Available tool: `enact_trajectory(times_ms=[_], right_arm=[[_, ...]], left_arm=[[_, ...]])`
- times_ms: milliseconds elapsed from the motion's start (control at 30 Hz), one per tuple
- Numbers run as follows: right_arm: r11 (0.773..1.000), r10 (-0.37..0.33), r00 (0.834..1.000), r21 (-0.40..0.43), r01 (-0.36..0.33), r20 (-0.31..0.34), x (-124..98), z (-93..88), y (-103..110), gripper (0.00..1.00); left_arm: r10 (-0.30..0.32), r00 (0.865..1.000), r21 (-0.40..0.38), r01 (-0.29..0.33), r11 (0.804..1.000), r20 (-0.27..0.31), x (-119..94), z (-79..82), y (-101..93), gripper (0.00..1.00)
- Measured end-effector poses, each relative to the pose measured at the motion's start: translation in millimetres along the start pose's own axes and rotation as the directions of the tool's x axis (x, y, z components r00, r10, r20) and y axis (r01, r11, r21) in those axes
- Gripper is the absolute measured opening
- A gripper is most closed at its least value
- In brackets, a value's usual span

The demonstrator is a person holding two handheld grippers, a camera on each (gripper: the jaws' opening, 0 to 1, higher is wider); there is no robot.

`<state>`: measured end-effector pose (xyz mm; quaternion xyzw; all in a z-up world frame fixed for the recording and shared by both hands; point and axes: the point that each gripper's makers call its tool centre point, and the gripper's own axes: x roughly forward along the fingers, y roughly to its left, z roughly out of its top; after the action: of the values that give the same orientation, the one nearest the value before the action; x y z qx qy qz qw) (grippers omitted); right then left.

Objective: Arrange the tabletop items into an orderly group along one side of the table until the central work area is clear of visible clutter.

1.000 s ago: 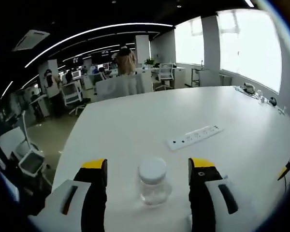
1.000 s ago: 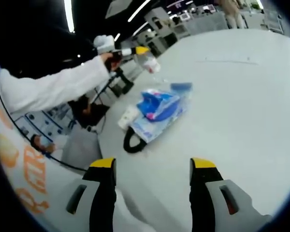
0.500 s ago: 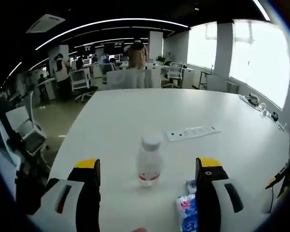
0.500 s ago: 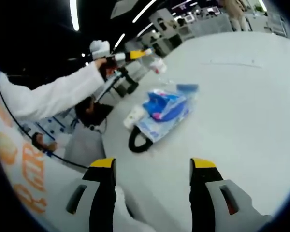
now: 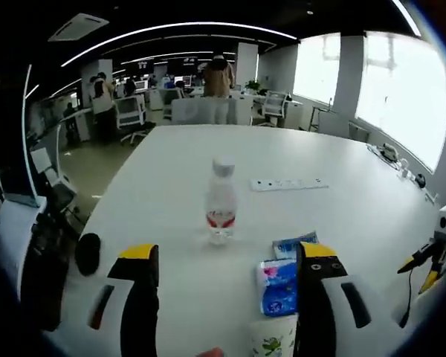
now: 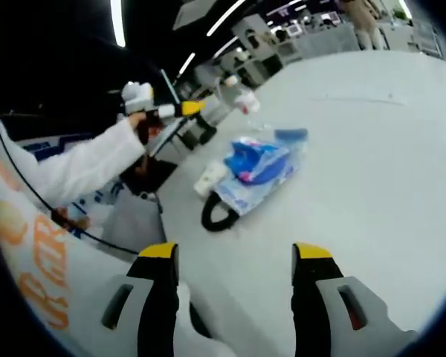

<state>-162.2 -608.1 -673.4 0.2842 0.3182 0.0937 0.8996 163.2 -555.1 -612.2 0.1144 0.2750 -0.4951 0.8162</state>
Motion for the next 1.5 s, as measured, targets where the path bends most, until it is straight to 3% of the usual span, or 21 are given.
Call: enact_trajectory(times_ms=[233,533,867,967,1167,1500], right_arm=[[1.0,-0.006,1.0,0.001,0.006,0.004,-3,-0.3,-3,0.6],[1.0,-0.008,1.0,-0.001,0.008,0.015,-4,3.8,-4,0.6],[0.999,-0.029,0.999,0.016,0.029,0.02,-11,-0.7,-12,0.6],[0.999,-0.037,0.999,0.022,0.036,0.019,-12,-2.3,-15,0.6],[0.999,-0.043,0.999,0.029,0.042,0.029,-15,-0.4,-15,0.6],[0.999,-0.033,0.999,0.026,0.032,0.013,-12,-4.5,-12,0.59]], left_arm=[[-0.042,0.997,0.12,0.05,0.991,-0.064,-21,-22.8,-16.8,0.75],[-0.056,0.994,0.112,0.066,0.992,-0.09,-30,-35.1,-21.2,0.76],[-0.08,0.99,0.049,0.086,0.995,-0.117,-37,-60.2,-28.4,0.76],[-0.088,0.991,-0.022,0.087,0.996,-0.104,-38,-71.9,-34.9,0.75],[-0.086,0.987,-0.069,0.077,0.995,-0.134,-36,-98.7,-39.3,0.75],[-0.084,0.986,-0.119,0.067,0.991,-0.143,-33,-118.8,-48.0,0.69]])
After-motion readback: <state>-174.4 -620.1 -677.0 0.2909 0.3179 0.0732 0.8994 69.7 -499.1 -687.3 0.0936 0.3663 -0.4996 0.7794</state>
